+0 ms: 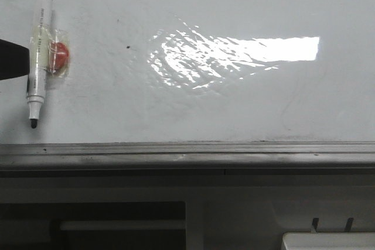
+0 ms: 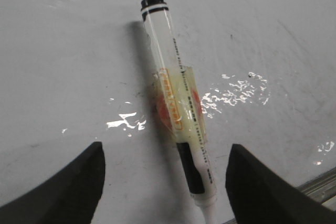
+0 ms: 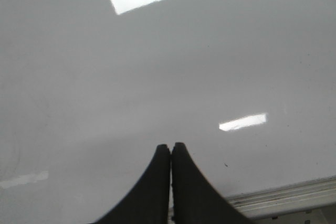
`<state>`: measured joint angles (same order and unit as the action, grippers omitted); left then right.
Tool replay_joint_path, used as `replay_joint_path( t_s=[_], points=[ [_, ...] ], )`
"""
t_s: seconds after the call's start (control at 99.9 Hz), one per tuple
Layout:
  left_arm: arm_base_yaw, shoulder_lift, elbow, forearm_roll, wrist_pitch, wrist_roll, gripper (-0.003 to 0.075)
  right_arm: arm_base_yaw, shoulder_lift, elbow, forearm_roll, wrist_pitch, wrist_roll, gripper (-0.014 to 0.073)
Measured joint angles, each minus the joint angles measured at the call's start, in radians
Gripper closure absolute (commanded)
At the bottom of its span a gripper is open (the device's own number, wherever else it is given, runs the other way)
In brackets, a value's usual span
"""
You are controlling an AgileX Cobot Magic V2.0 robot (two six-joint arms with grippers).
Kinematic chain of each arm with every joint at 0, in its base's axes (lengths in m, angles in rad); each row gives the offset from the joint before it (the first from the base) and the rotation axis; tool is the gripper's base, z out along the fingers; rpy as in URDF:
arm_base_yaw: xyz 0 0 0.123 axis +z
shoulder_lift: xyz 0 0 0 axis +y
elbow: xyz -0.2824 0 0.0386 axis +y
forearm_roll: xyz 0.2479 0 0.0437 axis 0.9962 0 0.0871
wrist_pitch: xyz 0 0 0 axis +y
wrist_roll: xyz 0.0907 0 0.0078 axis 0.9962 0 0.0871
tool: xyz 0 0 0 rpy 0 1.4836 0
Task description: Write number 9 on whiteboard
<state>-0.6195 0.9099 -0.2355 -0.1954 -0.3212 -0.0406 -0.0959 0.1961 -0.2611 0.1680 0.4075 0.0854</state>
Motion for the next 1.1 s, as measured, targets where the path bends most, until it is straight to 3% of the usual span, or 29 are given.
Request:
replay_joint_path(
  t_s=[0.35, 0.6, 0.7, 0.921, 1.101],
  points=[
    [-0.095, 0.085, -0.03, 0.02, -0.006, -0.023, 0.0309, 0.0, 0.0, 0.0, 0.0, 0.0, 0.0, 0.0663],
    [-0.105, 0.174, -0.032, -0.012, -0.063, -0.023, 0.0355, 0.0, 0.0, 0.0, 0.0, 0.006, 0.0, 0.0663],
    [-0.105, 0.203, -0.034, -0.021, -0.107, -0.023, 0.0421, 0.0, 0.0, 0.0, 0.0, 0.01, 0.0, 0.0663],
    [-0.105, 0.23, -0.036, -0.086, -0.139, -0.023, 0.0722, 0.079, 0.001, 0.0, 0.005, 0.019, 0.002, 0.0663],
    [-0.106, 0.23, -0.036, -0.088, -0.139, -0.023, 0.074, 0.24, 0.064, 0.0, 0.074, 0.045, 0.0, 0.0663]
  ],
)
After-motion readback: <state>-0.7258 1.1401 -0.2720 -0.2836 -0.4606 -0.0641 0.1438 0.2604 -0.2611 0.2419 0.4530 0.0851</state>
